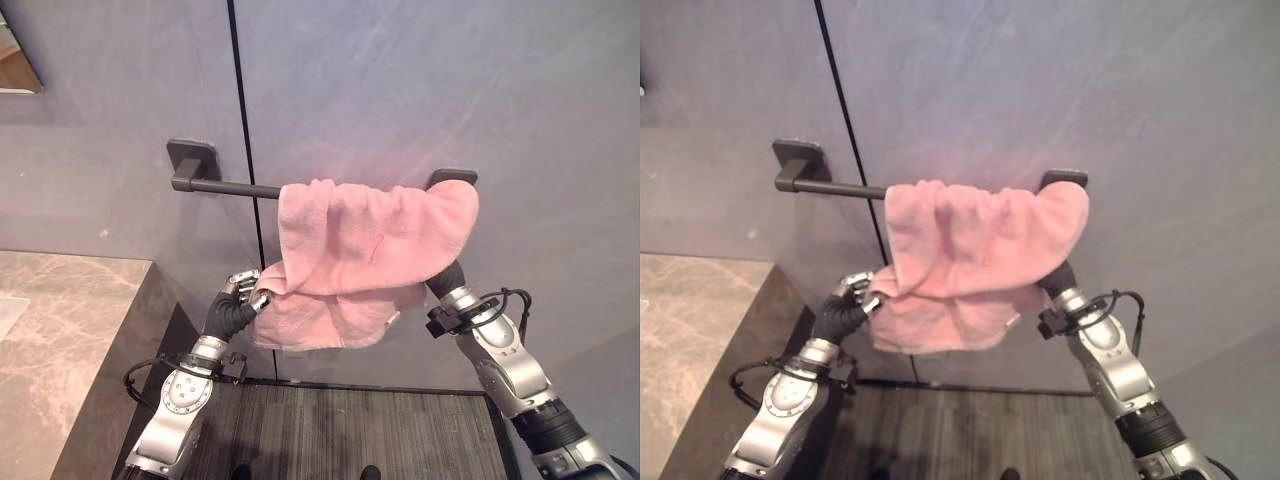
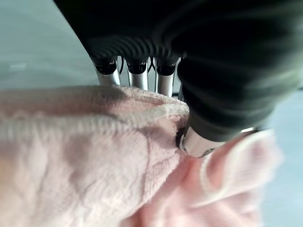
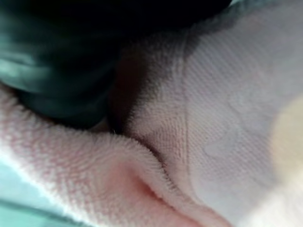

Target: Put brush and paste in cup on sink, flatten towel.

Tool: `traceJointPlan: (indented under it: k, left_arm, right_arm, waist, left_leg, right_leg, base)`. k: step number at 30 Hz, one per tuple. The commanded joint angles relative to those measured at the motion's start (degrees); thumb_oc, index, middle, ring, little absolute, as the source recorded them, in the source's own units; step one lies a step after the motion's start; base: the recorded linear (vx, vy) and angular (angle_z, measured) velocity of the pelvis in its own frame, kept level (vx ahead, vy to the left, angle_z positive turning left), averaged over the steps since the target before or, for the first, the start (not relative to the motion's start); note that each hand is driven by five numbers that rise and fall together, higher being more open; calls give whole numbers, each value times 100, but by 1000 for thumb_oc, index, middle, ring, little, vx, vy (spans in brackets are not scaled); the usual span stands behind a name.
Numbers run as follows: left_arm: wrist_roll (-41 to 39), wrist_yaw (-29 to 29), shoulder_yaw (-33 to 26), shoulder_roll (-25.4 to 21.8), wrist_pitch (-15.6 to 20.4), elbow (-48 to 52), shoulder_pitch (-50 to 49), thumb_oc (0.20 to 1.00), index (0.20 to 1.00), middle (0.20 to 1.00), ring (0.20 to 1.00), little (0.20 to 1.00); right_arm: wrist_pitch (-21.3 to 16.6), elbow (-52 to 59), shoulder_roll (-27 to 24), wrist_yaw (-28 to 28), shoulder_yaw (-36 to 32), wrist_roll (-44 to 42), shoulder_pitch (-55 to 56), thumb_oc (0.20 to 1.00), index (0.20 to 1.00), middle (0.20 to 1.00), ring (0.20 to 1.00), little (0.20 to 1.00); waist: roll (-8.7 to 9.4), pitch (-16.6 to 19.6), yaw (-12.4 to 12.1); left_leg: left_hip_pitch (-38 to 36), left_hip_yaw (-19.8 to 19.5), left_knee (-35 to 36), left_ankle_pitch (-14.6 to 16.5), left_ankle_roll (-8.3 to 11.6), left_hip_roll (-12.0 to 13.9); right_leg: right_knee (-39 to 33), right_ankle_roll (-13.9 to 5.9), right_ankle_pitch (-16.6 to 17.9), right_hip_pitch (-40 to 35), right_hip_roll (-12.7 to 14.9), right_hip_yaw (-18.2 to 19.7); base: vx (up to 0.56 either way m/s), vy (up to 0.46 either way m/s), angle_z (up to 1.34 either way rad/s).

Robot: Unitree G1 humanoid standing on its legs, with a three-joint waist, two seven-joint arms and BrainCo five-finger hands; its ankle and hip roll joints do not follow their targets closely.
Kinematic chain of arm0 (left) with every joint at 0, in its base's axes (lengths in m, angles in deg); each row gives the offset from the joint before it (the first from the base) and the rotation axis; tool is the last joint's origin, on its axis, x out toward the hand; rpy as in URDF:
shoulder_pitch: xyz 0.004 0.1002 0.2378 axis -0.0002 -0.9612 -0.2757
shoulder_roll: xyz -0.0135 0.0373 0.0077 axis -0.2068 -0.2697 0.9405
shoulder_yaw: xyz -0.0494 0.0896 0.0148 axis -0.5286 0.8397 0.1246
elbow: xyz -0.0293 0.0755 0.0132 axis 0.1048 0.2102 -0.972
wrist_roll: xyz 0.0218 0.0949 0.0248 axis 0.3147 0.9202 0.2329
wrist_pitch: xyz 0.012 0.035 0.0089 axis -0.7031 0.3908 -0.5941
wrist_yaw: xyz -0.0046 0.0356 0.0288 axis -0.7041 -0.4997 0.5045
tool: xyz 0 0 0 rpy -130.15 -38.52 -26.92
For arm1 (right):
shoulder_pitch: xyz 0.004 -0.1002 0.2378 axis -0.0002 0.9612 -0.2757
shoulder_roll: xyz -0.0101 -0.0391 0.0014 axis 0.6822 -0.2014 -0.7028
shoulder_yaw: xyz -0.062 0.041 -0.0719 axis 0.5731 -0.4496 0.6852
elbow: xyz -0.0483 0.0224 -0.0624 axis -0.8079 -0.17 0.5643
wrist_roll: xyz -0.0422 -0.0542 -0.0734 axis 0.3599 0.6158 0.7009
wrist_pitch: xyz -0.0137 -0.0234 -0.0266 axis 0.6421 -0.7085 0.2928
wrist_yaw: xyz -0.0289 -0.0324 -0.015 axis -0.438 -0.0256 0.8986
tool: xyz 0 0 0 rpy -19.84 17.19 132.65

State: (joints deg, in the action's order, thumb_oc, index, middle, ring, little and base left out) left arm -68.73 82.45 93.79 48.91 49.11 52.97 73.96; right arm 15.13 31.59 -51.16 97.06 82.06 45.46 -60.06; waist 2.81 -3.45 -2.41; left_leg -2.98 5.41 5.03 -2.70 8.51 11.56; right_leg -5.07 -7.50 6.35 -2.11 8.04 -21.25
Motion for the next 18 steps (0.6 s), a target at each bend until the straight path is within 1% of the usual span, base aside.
traceJointPlan:
  k: [1,4,5,7,8,9,10,11,12,13,15,16,18]
  left_arm:
    - [216,-413,-314,-122,667,711,536,200,200,200,200,200]
    - [316,-525,-310,-123,719,840,557,200,200,200,200,200]
    - [500,-705,-296,-132,756,815,546,200,200,200,200,200]
    - [616,-876,-202,-82,616,501,485,200,200,200,200,200]
    - [536,-918,-117,-12,548,140,418,200,200,200,200,200]
    - [489,-978,13,63,491,-298,401,200,200,200,200,200]
    - [402,-1008,247,158,322,-875,440,200,200,200,200,200]
    - [401,-1009,249,159,327,-885,450,200,200,200,200,200]
    - [401,-1072,349,158,250,-1096,572,200,200,200,200,200]
    - [553,-1131,363,23,261,-1037,774,200,200,200,200,200]
    - [481,-1172,273,18,288,-896,807,200,200,200,200,200]
    - [478,-1207,182,9,299,-778,796,200,200,200,200,200]
    - [429,-1289,138,71,238,-884,790,200,200,200,200,200]
  right_arm:
    - [-710,669,248,-97,-329,-372,-815,200,200,200,200,200]
    - [-736,769,367,-93,-237,-462,-859,200,200,200,200,200]
    - [-710,674,504,-76,-14,-570,-919,200,200,200,200,200]
    - [-599,309,723,-114,213,-803,-931,200,200,200,200,200]
    - [-542,3,842,-118,384,-896,-957,200,200,200,200,200]
    - [-488,-297,948,-197,554,-885,-992,200,200,200,200,200]
    - [-383,-870,1109,-372,700,-864,-1060,200,200,200,200,200]
    - [-388,-880,1111,-371,700,-863,-1069,200,200,200,200,200]
    - [-373,-1159,1187,-557,773,-801,-1108,200,200,200,200,200]
    - [-342,-1389,1126,-965,708,-262,-1239,200,200,200,200,200]
    - [-351,-1291,1153,-1040,640,-374,-1223,200,200,200,200,200]
    - [-367,-1126,1178,-935,602,-542,-1188,200,200,200,200,200]
    - [-319,-915,1159,-887,619,-422,-1222,200,200,200,200,200]
  waist:
    - [207,-40,-20]
    - [233,-51,-30]
    - [256,-53,-65]
    - [278,-58,-104]
    - [292,-63,-126]
    - [302,-68,-147]
    - [308,-61,-178]
    - [308,-64,-180]
    - [310,-59,-189]
    - [310,-66,-202]
    - [317,-87,-206]
    - [325,-91,-213]
    - [352,-57,-219]
  left_leg:
    - [-122,139,-108,85,-131,-173]
    - [-116,138,-113,93,-130,-171]
    - [-112,136,-112,101,-132,-170]
    - [-110,132,-112,100,-142,-171]
    - [-110,122,-114,96,-153,-174]
    - [-111,111,-114,93,-171,-180]
    - [-120,99,-90,76,-185,-185]
    - [-121,100,-89,76,-185,-184]
    - [-118,88,-81,68,-185,-184]
    - [-94,68,-66,51,-184,-185]
    - [-81,61,-64,44,-189,-189]
    - [-73,60,-53,39,-190,-188]
    - [-58,38,-31,29,-194,-196]
  right_leg:
    - [33,-156,-352,-410,102,142]
    - [38,-160,-347,-400,108,150]
    - [37,-159,-353,-400,108,155]
    - [36,-156,-349,-408,109,150]
    - [37,-155,-346,-407,110,150]
    - [44,-152,-336,-405,112,156]
    - [52,-152,-328,-410,110,160]
    - [52,-152,-329,-409,109,160]
    - [60,-151,-324,-411,109,151]
    - [69,-162,-310,-400,110,132]
    - [85,-169,-304,-382,116,117]
    - [85,-172,-302,-374,120,108]
    - [76,-171,-304,-377,126,80]
  base:
    - [0,0,0]
    - [0,0,0]
    - [0,0,0]
    - [0,0,0]
    - [0,0,0]
    - [0,0,0]
    - [0,0,0]
    - [0,0,0]
    - [0,0,0]
    - [0,0,0]
    - [0,0,0]
    - [0,0,0]
    - [20,6,4]
